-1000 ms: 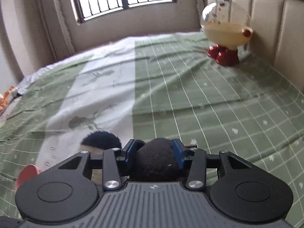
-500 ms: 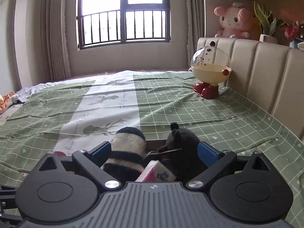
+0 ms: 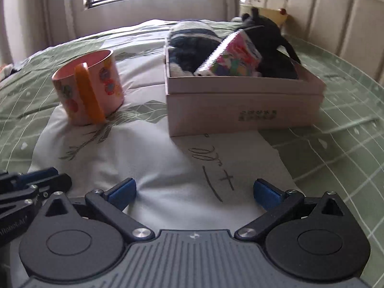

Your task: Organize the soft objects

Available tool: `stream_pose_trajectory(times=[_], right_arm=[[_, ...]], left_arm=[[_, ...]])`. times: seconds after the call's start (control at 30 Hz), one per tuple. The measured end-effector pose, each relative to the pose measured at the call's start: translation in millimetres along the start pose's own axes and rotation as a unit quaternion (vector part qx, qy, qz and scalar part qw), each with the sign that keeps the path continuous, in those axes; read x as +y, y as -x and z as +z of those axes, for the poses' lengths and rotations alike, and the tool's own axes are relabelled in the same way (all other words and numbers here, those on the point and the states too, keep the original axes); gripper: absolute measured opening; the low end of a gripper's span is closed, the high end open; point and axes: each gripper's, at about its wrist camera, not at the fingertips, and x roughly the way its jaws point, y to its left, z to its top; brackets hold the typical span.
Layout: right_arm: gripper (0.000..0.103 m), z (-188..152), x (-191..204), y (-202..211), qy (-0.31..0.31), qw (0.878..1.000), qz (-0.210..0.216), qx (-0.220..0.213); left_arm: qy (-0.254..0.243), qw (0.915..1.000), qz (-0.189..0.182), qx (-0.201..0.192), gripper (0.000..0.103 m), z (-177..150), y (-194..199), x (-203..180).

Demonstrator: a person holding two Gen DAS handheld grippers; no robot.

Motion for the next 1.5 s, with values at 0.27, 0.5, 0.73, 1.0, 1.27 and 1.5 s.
stream_pose_trajectory(times=[0.27,0.5,0.73,1.0,1.27,1.5], right_arm=[[0.103,-17,-8,8,-0.002,0.999,0.0,-0.053],[0.103,-22,-14,12,-0.018,0.998,-0.022,-0.057],[0.103,-23,-16,11,-0.021,0.998,-0.021,-0.057],[0.103,-22,-14,11,-0.017,0.998,-0.025,-0.056],[0.103,-22,-14,11,-0.017,0.998,-0.025,-0.056],[0.103,-23,-14,11,-0.017,0.998,-0.025,-0.056]], left_arm=[[-0.028,0.9995,0.012,-0.004,0.044,-1,-10,-24],[-0.017,0.9991,0.038,-0.005,0.047,-1,-11,-24],[-0.018,0.9985,0.051,-0.006,0.047,0,-14,-27],[-0.028,0.9978,0.059,-0.007,0.047,1,-15,-30],[-0.025,0.998,0.057,-0.007,0.047,1,-15,-29],[-0.026,0.998,0.057,-0.008,0.047,1,-15,-29]])
